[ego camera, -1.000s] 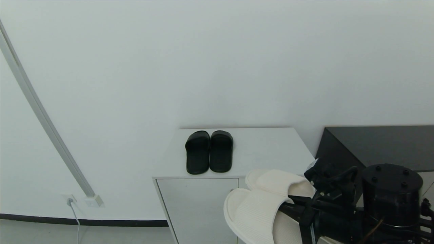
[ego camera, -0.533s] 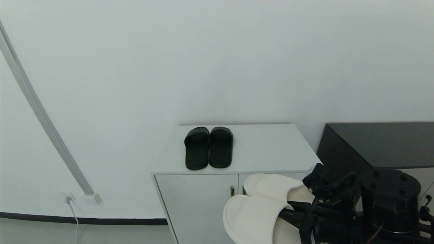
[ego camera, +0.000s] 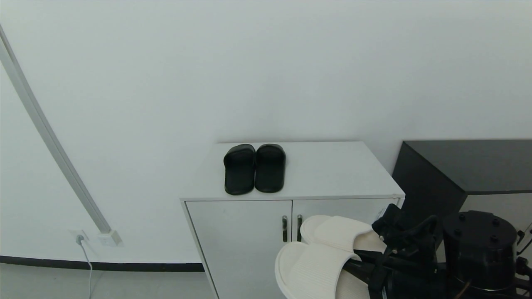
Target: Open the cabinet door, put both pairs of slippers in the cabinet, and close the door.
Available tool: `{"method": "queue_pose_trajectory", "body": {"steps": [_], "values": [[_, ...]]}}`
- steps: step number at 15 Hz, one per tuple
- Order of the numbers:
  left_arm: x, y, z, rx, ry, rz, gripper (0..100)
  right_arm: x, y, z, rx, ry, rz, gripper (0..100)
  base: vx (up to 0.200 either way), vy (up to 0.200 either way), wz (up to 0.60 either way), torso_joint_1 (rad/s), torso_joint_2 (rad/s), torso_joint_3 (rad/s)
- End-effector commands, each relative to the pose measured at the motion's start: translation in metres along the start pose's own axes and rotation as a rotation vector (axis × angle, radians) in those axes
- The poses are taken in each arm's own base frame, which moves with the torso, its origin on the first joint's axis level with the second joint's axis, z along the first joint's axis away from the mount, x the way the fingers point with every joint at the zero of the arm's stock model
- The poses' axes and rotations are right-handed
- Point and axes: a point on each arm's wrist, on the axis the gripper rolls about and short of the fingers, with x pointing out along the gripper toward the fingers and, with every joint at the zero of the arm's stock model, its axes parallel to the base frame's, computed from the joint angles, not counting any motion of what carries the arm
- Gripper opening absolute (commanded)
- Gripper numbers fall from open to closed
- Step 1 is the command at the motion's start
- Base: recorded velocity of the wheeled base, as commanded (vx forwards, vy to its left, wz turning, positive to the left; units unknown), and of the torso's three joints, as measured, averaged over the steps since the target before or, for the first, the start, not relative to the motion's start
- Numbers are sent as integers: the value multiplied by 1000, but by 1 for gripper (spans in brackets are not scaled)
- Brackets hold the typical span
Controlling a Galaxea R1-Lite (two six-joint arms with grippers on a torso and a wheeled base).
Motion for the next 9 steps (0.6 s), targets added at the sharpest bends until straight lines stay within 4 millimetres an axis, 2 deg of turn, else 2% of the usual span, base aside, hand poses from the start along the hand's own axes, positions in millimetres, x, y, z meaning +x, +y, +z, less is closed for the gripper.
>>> {"method": "queue_pose_trajectory", "body": {"steps": [1, 9], "values": [[0, 0, 0, 1, 0, 0, 100, 1, 0, -1, -3, 6, 0, 0, 0, 0, 0, -217, 491, 286], [0, 0, 0, -1, 0, 2, 100, -2, 3, -3, -27, -20, 12, 0, 0, 0, 0, -219, 541, 316]]}}
